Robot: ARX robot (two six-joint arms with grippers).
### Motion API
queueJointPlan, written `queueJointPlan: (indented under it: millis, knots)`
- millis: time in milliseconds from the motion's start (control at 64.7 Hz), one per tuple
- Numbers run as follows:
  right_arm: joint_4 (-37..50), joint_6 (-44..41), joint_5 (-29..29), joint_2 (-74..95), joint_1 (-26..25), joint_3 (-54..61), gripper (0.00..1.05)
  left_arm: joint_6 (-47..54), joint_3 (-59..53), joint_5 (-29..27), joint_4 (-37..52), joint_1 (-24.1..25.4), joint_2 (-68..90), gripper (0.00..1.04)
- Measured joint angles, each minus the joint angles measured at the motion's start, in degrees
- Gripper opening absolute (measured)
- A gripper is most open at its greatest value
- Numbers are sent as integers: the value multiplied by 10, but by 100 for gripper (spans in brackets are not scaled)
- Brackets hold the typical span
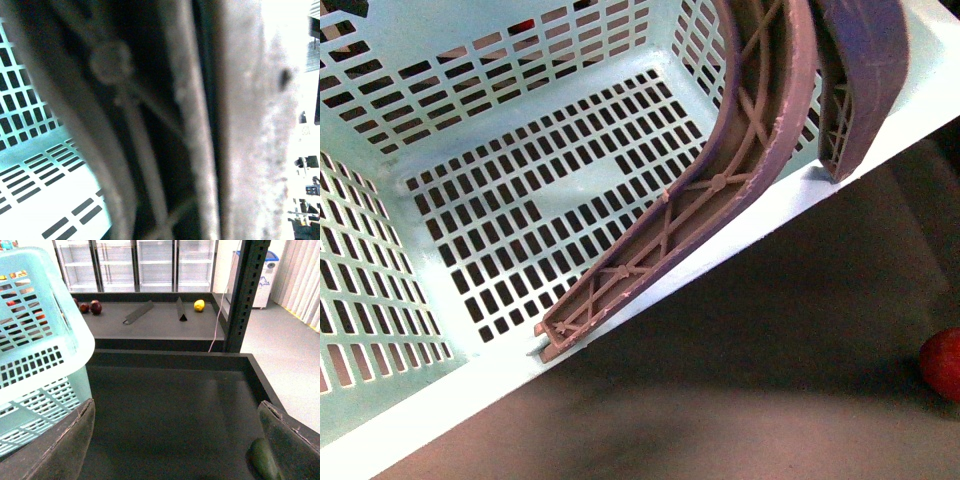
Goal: Pick apple with right arm and hold basket with left
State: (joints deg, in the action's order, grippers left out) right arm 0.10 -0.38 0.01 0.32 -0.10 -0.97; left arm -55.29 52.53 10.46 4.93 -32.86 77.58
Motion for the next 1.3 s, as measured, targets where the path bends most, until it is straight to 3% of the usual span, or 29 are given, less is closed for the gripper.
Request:
queueJointPlan:
  millis: [77, 155, 201, 418, 557, 603, 820, 1299]
  knots:
    - [-61, 0, -45, 27, -10, -23, 96, 0, 0, 0, 0, 0, 0, 15]
    - [-204, 0, -101, 137, -30, -84, 96, 0, 0, -1, 0, 0, 0, 15]
    - [-221, -2, -113, 198, -38, -93, 96, 2, 1, 1, 0, -1, 0, 15]
    - [12, -62, -116, 486, -89, -108, 96, 3, 2, 0, 1, -1, 0, 15]
    - [198, -112, -75, 792, -111, -168, 96, 2, 2, 0, 1, -1, 0, 15]
    - [224, -120, -66, 862, -111, -186, 96, 2, 2, -2, 1, -1, 0, 15]
    - [262, -157, -33, 1073, -112, -248, 96, 2, 2, 0, 1, -1, 0, 15]
    - [265, -160, 9, 1229, -139, -370, 96, 2, 2, 0, 1, -1, 0, 15]
